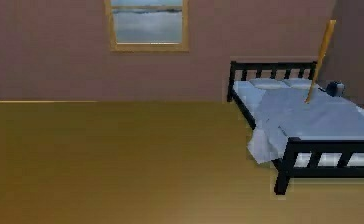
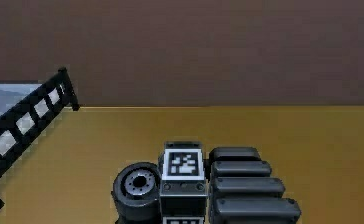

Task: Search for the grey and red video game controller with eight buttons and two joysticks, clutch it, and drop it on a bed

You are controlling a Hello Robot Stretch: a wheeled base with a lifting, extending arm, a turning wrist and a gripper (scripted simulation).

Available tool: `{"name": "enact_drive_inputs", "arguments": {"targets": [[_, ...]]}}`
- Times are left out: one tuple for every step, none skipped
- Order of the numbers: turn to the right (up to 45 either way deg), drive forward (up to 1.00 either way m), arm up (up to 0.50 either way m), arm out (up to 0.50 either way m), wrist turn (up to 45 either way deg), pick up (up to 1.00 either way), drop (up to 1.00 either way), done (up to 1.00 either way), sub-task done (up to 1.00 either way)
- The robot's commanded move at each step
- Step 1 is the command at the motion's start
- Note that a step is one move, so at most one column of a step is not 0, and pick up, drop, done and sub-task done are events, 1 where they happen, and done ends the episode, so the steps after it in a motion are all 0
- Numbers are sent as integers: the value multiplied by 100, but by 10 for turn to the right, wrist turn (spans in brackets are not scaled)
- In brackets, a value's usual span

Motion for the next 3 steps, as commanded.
{"name": "enact_drive_inputs", "arguments": {"targets": [[0, 100, 0, 0, 0, 0, 0, 0, 0], [30, 0, 0, 0, 0, 0, 0, 0, 0], [0, 40, 0, 0, 0, 0, 0, 0, 0]]}}
